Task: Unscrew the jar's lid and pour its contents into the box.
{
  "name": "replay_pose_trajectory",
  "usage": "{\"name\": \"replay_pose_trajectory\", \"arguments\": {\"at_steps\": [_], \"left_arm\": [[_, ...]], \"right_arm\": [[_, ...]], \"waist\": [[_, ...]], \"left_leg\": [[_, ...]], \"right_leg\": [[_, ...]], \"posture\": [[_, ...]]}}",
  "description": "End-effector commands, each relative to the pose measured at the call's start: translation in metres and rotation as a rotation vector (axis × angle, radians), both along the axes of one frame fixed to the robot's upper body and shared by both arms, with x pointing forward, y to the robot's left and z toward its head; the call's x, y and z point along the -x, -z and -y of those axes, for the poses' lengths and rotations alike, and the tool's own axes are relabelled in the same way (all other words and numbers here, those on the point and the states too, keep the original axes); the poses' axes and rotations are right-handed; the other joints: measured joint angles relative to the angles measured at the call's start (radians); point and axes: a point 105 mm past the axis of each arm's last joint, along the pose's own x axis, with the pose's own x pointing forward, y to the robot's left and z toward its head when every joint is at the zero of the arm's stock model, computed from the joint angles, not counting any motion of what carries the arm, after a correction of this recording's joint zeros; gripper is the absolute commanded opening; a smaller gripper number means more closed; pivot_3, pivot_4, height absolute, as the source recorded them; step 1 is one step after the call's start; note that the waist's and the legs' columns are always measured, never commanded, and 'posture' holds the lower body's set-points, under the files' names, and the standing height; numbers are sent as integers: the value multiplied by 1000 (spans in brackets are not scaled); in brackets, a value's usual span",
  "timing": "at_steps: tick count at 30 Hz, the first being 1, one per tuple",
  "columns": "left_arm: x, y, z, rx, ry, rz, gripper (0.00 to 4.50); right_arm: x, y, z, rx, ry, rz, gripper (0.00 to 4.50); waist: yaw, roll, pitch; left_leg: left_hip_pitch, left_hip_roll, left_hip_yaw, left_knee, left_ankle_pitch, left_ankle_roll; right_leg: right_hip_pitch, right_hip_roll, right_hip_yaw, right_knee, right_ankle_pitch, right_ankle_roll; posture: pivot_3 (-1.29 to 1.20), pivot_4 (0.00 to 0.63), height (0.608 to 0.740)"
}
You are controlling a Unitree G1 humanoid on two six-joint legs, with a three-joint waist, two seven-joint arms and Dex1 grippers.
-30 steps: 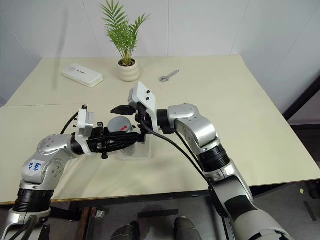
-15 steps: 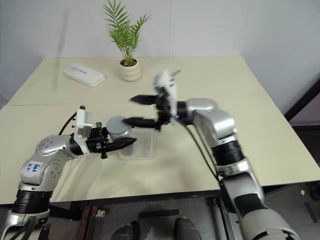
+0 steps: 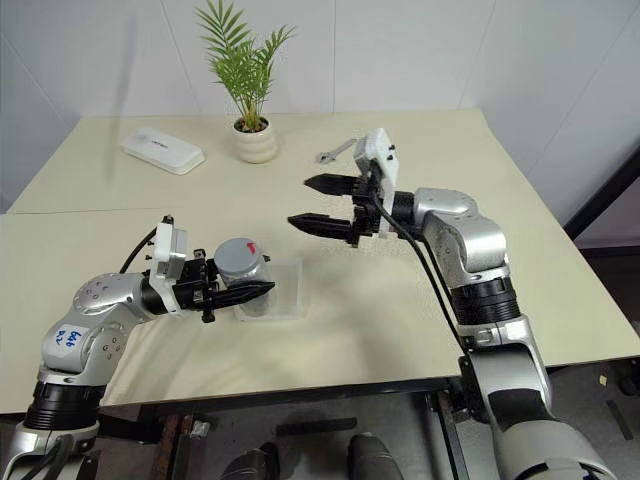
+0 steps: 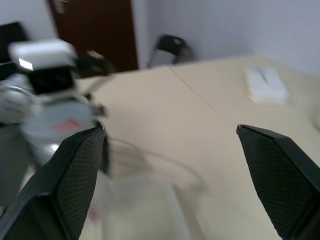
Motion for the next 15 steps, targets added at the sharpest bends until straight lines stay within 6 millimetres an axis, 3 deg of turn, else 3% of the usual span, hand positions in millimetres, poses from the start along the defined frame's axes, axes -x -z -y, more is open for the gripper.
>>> {"name": "replay_pose_trajectory", "arguments": {"at_steps": [1, 7, 15], "left_arm": [[2, -12, 2, 2, 12, 53, 1957], [3, -11, 3, 4, 14, 48, 1957], [3, -13, 5, 6, 15, 54, 1957]], "right_arm": [[25, -7, -21, 5, -97, 59, 4438], [45, 0, -48, 46, -167, 64, 4438], [41, 4, -67, 57, -143, 57, 4438]], "waist": [[2, 0, 0], [3, 0, 0], [2, 0, 0]], "left_leg": [[0, 0, 0, 0, 0, 0], [0, 0, 0, 1, 0, 0], [0, 0, 0, 1, 0, 0]], "right_leg": [[0, 0, 0, 0, 0, 0], [0, 0, 0, 1, 0, 0], [0, 0, 0, 1, 0, 0]], "posture": [[0, 150, 740], [0, 150, 740], [0, 150, 740]]}}
